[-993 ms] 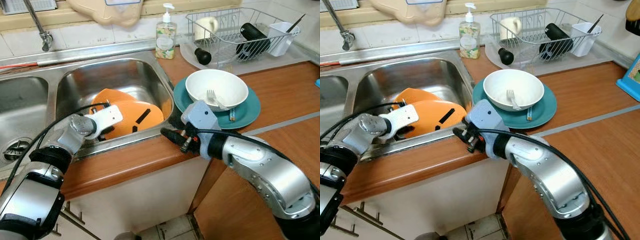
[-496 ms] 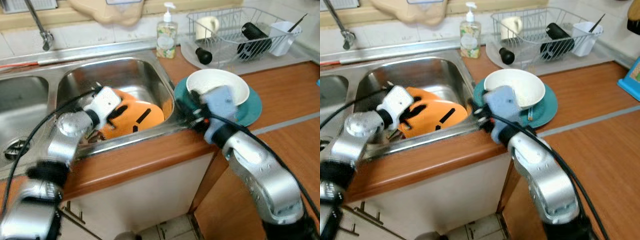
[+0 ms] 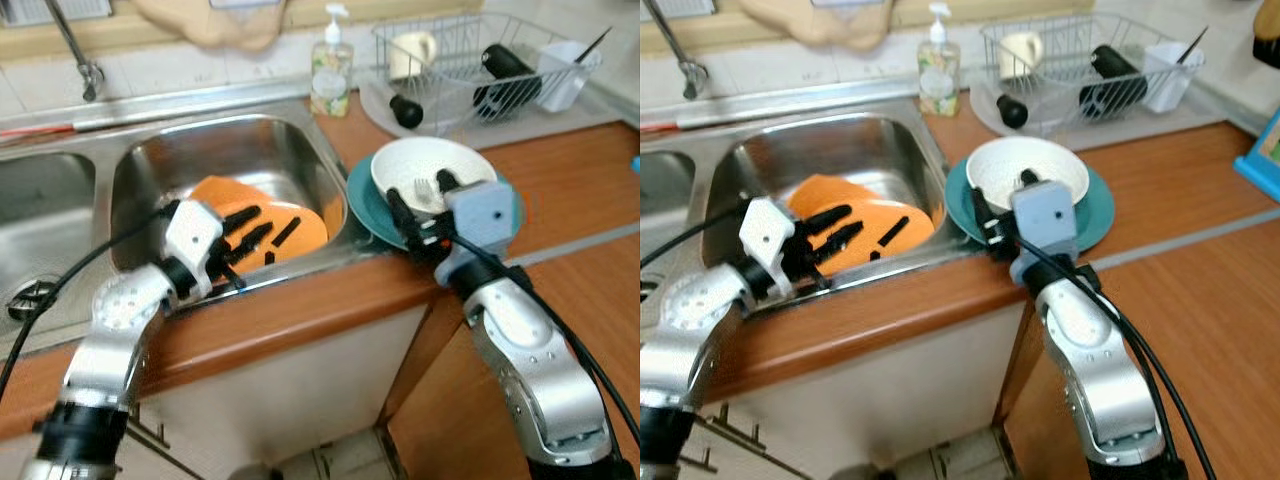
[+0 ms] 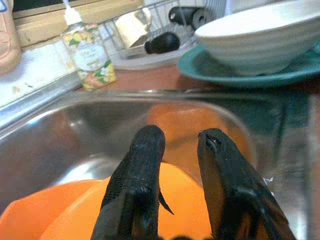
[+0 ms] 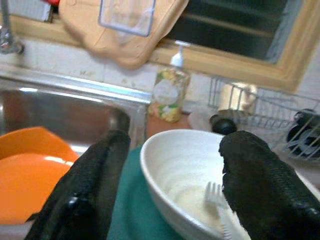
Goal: Kitchen organization
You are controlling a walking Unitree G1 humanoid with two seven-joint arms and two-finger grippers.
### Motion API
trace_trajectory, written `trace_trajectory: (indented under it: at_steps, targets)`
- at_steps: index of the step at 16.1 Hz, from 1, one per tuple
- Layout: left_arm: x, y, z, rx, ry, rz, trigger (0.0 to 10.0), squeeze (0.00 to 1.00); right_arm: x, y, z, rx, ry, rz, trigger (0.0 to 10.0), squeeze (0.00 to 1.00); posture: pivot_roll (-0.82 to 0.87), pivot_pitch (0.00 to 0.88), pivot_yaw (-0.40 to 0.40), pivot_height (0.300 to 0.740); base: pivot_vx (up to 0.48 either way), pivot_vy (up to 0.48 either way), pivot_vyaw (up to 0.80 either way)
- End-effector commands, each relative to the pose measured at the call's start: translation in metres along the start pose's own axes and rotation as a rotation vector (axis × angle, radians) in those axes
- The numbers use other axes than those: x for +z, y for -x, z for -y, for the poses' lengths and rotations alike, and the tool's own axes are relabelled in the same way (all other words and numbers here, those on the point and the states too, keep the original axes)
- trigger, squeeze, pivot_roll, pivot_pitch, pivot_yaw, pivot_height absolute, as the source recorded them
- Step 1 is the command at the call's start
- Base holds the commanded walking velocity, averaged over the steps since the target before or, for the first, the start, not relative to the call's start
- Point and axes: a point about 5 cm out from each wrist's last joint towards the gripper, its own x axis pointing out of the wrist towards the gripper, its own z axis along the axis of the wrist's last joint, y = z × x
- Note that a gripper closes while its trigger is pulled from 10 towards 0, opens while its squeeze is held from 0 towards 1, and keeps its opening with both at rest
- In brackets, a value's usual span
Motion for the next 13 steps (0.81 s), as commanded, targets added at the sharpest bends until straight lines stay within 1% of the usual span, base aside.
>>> trace_trajectory:
  at_steps: [1, 2, 3, 4, 5, 7, 8, 9, 10, 11, 12, 13]
  targets:
    - [0.006, 0.005, 0.007, -0.031, 0.038, 0.019, 10.0, 1.00, 0.000, 0.003, 0.003, -0.030, 0.003, 0.002, 10.0, 1.00, -0.07, 0.000, 0.052, 0.740, 0.000, 0.000, 0.00]
    - [0.005, 0.008, 0.019, -0.084, 0.069, 0.010, 10.0, 1.00, -0.003, 0.005, 0.005, -0.055, 0.009, -0.014, 10.0, 1.00, -0.07, 0.000, 0.052, 0.740, 0.000, 0.000, 0.00]
    - [0.003, 0.011, 0.027, -0.114, 0.071, -0.006, 10.0, 1.00, -0.004, 0.005, 0.005, -0.071, -0.007, -0.009, 10.0, 0.45, -0.07, 0.000, 0.051, 0.740, 0.000, 0.000, 0.00]
    - [0.002, 0.013, 0.032, -0.114, 0.066, -0.017, 10.0, 1.00, -0.004, 0.006, 0.005, -0.073, -0.010, -0.006, 10.0, 0.00, -0.07, 0.000, 0.050, 0.740, 0.000, 0.000, 0.00]
    - [0.001, 0.013, 0.036, -0.121, 0.071, -0.022, 10.0, 1.00, -0.006, 0.008, 0.006, -0.089, 0.004, -0.017, 10.0, 0.00, -0.07, 0.000, 0.049, 0.740, 0.000, 0.000, 0.00]
    - [0.001, 0.014, 0.043, -0.151, 0.094, -0.028, 10.0, 0.99, -0.009, 0.010, 0.008, -0.117, -0.026, -0.031, 10.0, 0.00, -0.07, 0.000, 0.050, 0.740, 0.000, 0.000, 0.00]
    - [0.002, 0.014, 0.046, -0.176, 0.107, -0.033, 10.0, 1.00, -0.011, 0.011, 0.009, -0.117, -0.041, -0.041, 6.3, 0.00, -0.07, 0.000, 0.052, 0.740, 0.000, 0.000, 0.00]
    - [0.002, 0.015, 0.054, -0.231, 0.125, -0.035, 10.0, 0.97, -0.019, 0.013, 0.009, -0.117, -0.081, -0.079, 0.0, 0.00, -0.07, 0.000, 0.053, 0.740, 0.000, 0.000, 0.00]
    - [0.004, 0.015, 0.057, -0.247, 0.136, -0.030, 10.0, 0.96, -0.021, 0.014, 0.009, -0.116, -0.089, -0.094, 0.0, 0.00, -0.07, 0.000, 0.053, 0.740, 0.000, 0.000, 0.00]
    - [0.005, 0.016, 0.059, -0.261, 0.145, -0.026, 10.0, 0.89, -0.023, 0.014, 0.009, -0.124, -0.111, -0.103, 0.0, 0.00, -0.07, 0.000, 0.053, 0.740, 0.000, 0.000, 0.00]
    - [0.006, 0.016, 0.064, -0.297, 0.160, -0.026, 10.0, 0.71, -0.026, 0.015, 0.012, -0.143, -0.140, -0.114, 0.0, 0.00, -0.08, 0.000, 0.051, 0.740, 0.000, 0.000, 0.00]
    - [0.006, 0.017, 0.065, -0.306, 0.164, -0.027, 10.0, 0.71, -0.027, 0.015, 0.012, -0.145, -0.143, -0.115, 0.0, 0.00, -0.08, 0.000, 0.051, 0.740, 0.000, 0.000, 0.00]
